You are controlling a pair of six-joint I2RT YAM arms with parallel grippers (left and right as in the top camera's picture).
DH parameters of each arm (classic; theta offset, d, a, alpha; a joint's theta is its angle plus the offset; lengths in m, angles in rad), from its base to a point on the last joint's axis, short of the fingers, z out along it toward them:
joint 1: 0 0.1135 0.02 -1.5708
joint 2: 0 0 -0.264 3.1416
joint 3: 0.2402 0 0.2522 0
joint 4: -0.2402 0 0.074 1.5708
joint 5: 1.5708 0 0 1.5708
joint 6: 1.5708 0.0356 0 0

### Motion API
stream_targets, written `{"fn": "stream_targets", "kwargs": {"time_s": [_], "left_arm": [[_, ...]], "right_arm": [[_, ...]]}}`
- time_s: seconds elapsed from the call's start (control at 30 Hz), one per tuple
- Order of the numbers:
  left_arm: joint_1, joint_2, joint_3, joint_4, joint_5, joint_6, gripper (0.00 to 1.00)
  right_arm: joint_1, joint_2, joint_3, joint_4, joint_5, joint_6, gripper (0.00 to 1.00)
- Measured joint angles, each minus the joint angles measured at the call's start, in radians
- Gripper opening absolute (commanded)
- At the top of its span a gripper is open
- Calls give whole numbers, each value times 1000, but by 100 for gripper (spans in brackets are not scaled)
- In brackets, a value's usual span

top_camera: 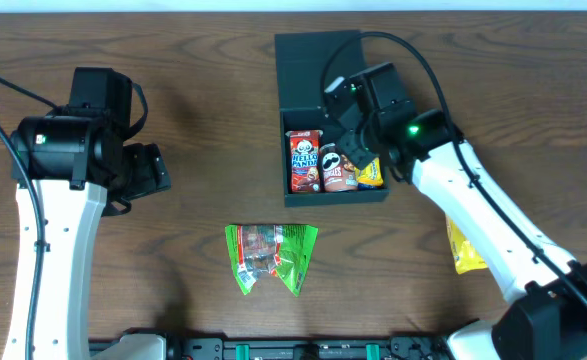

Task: Pack container
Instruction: 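Carry the yellow packet into the black box beside the can, then push the yellow packet down between the can and blue bar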

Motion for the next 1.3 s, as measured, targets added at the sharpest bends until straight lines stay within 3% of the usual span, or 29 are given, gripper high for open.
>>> {"fn": "stream_targets", "kwargs": {"time_s": [0.03,0.23,0.5,0.67,0.87,1.07,1.3], "left_arm": [[0,0,0,0,0,0,95],[0,0,0,0,0,0,95],[0,0,0,0,0,0,95],[0,0,0,0,0,0,95],[0,0,0,1,0,0,95],[0,0,0,0,0,0,95],[0,0,0,0,0,0,95]], "right_arm": [[-13,0,5,-48,10,14,63],[-80,0,7,-99,59,177,48],[-120,0,9,-148,-126,321,52],[-119,0,9,-207,-190,404,47],[-119,-1,-28,-143,-208,424,49],[-119,-1,-175,0,-210,419,49],[-120,-1,-216,29,-170,419,49]]}}
